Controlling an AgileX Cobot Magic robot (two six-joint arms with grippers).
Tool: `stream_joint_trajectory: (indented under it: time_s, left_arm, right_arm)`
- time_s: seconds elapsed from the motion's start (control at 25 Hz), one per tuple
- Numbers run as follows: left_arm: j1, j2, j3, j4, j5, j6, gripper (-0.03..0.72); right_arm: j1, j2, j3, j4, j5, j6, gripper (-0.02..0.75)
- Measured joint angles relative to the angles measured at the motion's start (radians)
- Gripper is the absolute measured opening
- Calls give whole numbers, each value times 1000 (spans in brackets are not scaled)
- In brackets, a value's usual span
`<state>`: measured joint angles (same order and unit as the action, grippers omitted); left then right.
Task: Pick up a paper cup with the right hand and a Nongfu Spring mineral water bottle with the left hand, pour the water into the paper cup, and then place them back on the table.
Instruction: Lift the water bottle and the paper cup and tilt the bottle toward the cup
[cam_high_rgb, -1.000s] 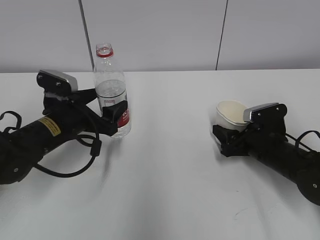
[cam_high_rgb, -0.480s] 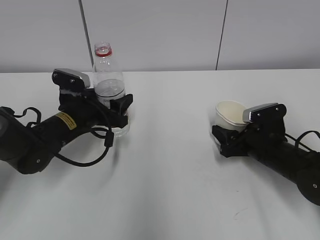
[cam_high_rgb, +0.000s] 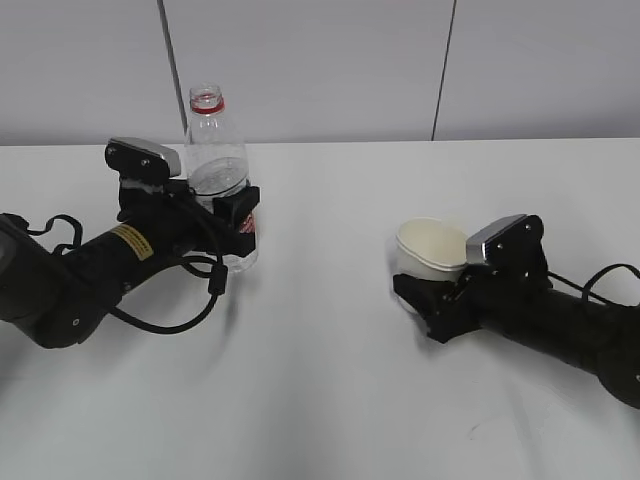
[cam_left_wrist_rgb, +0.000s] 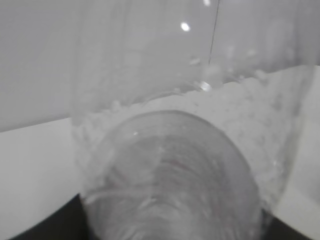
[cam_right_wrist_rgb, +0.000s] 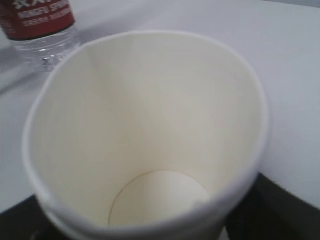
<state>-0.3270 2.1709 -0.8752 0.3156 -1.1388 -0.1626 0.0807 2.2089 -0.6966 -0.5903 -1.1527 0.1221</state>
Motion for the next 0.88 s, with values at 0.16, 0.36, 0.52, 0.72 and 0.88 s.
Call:
stream_joint_trajectory:
  time_s: [0.16,0.36,0.52,0.72,0.88]
  left_arm:
    - [0,-20,0,7,32,60,347]
    - [0,-77,6,7,140,148,356]
    - [0,-126,8,7,200,200,358]
    - [0,-173,8,10,285,309,359]
    - [0,-203,8,10,348,424,359]
  right_arm:
    - [0,0,-25,-126,0,78,507]
    - [22,-26,-60,-207,24,130,507]
    - [77,-49,-94,-259,84,170,507]
    - [139,-57,-152,-322,124,252,507]
    - [164,-57,-194,-359,136,312,507]
